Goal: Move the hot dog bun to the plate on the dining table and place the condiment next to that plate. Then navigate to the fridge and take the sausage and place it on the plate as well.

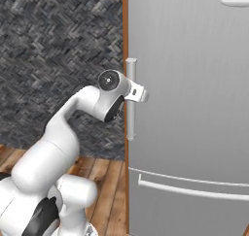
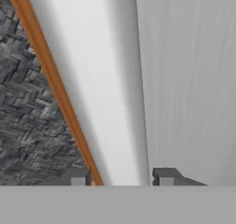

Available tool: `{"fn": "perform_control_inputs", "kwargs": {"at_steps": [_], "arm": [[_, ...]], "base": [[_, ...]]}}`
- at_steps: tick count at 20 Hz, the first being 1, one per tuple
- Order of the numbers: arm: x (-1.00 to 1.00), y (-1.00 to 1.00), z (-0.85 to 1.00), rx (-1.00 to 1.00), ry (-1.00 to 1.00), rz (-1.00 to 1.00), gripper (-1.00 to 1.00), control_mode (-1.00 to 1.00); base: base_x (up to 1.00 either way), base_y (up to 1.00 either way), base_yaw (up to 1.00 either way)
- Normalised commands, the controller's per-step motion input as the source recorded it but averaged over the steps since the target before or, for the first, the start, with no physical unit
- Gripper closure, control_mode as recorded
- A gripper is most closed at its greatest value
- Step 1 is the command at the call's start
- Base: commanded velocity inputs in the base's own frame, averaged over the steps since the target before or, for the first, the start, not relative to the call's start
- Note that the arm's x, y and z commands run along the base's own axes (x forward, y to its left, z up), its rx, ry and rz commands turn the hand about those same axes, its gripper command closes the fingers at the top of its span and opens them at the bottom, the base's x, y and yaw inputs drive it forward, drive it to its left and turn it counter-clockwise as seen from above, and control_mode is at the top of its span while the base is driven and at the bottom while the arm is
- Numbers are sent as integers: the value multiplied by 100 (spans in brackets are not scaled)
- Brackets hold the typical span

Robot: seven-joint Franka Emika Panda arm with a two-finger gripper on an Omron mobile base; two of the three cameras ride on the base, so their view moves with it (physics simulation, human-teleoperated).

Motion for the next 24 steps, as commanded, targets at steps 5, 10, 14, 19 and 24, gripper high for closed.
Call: {"fn": "perform_control_inputs", "kwargs": {"at_steps": [5,10,14,19,24], "arm": [[-41,-73,6,3,-3,0,100,-100],[-70,-74,28,3,-7,0,100,-100],[-77,-75,34,0,-6,0,100,-100],[-72,-74,33,0,-1,0,100,-100],[-65,-68,27,0,0,0,100,-100]], "base": [[0,0,0],[0,0,0],[0,0,0],[0,0,0],[0,0,0]]}}
